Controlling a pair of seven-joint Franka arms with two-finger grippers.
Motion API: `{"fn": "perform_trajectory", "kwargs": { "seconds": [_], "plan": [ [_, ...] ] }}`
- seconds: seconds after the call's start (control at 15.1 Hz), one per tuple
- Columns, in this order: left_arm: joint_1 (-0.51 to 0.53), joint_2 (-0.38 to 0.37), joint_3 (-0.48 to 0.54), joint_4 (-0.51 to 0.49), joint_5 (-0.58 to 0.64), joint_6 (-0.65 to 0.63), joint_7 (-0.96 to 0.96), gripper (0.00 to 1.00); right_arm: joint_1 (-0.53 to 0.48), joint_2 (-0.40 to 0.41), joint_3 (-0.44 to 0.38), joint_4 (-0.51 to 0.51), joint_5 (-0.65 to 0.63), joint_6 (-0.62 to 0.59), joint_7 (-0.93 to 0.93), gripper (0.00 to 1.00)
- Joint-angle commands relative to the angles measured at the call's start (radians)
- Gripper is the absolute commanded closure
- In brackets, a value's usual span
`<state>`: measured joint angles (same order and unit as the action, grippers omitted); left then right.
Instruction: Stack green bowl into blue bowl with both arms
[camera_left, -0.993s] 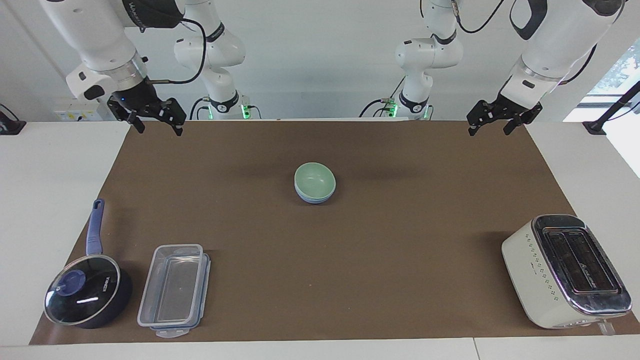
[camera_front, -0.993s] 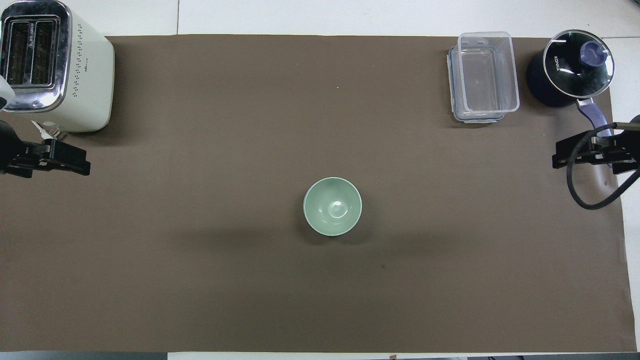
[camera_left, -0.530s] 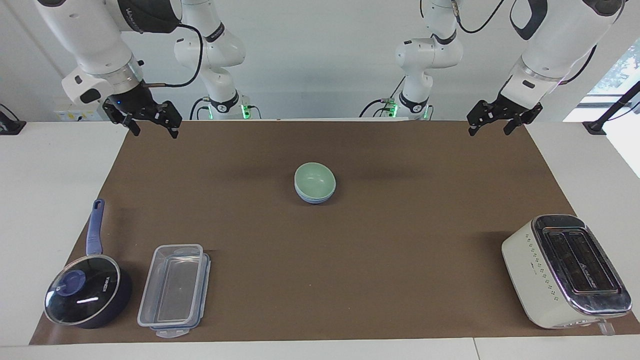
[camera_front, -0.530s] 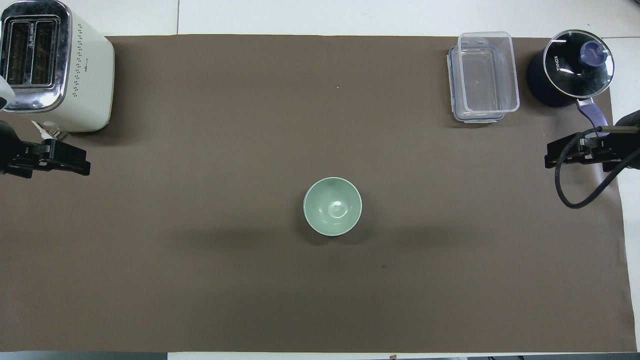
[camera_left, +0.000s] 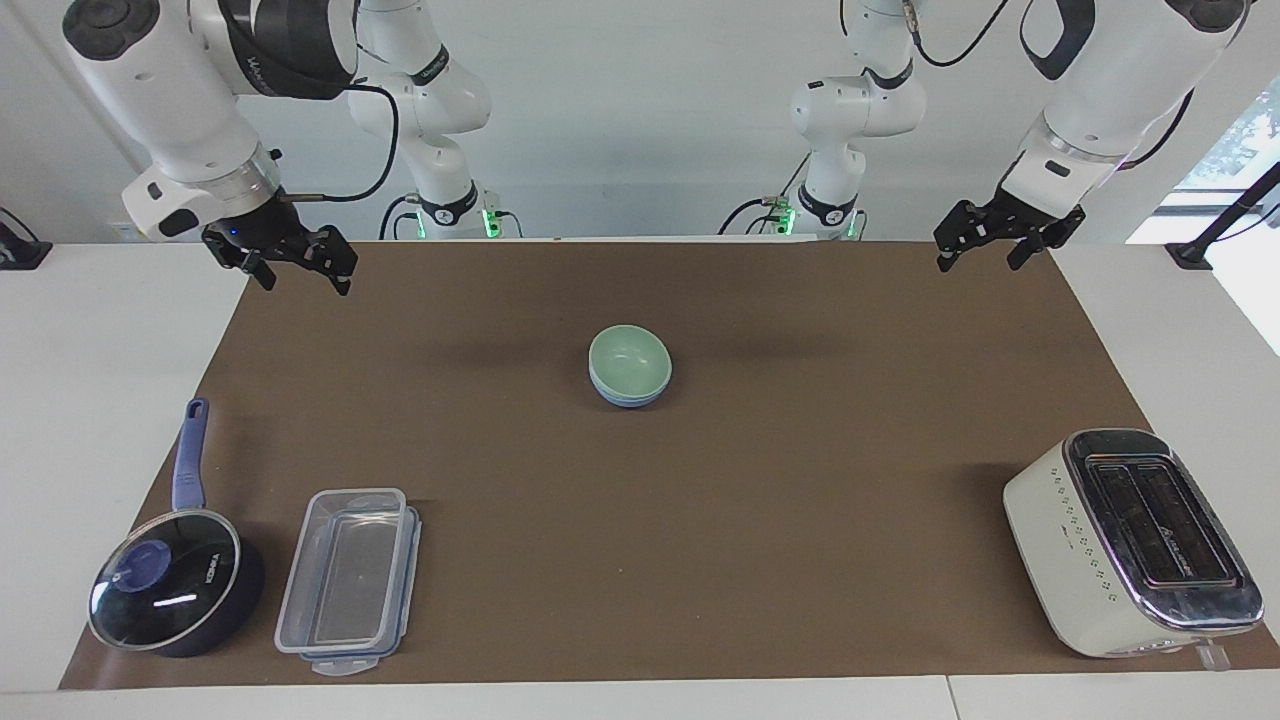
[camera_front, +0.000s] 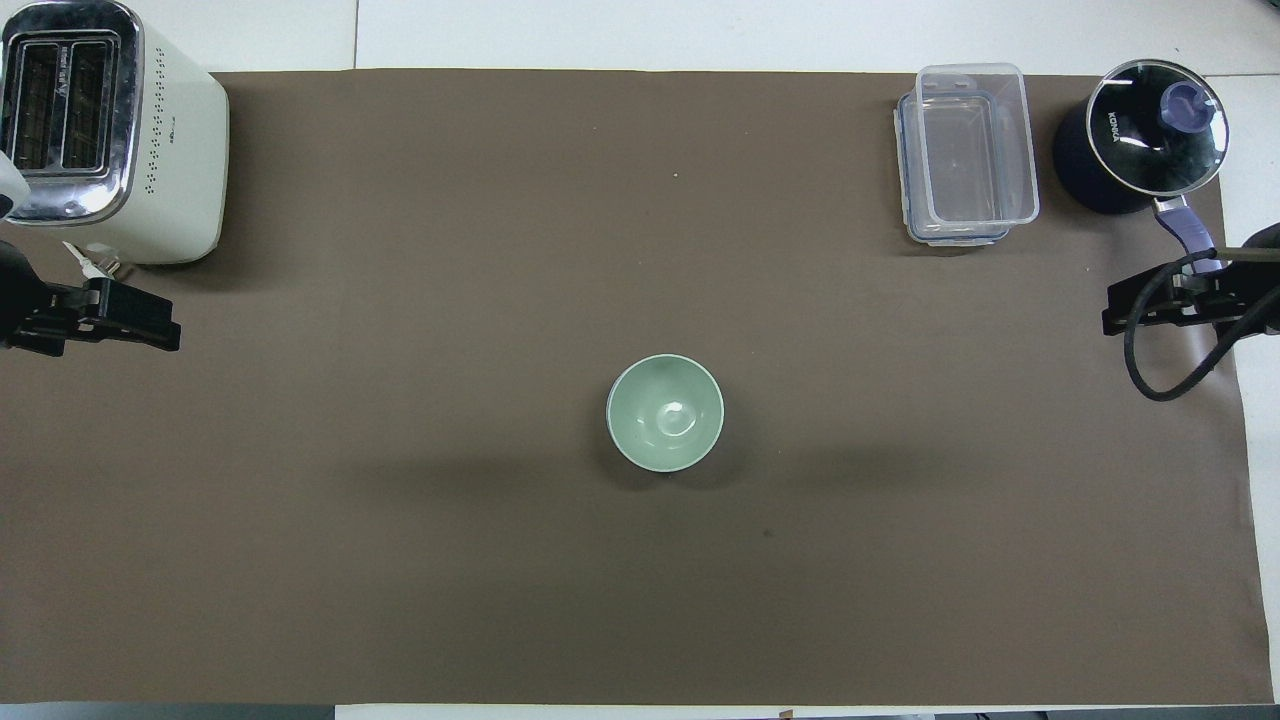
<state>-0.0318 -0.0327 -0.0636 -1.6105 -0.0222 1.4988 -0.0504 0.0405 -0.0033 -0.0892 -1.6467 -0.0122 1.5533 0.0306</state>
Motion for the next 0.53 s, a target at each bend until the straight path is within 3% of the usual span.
{"fn": "perform_trajectory", "kwargs": {
  "seconds": [0.0, 0.46],
  "plan": [
    [0.015, -0.024, -0.007, -0.032, -0.008, 0.020, 0.003, 0.00, -0.033, 0.006, 0.009, 0.015, -0.014, 0.001, -0.049, 0.00],
    [0.015, -0.024, -0.005, -0.032, -0.008, 0.021, 0.003, 0.00, -0.048, -0.001, 0.003, 0.036, 0.003, -0.007, -0.050, 0.00]
  ]
}}
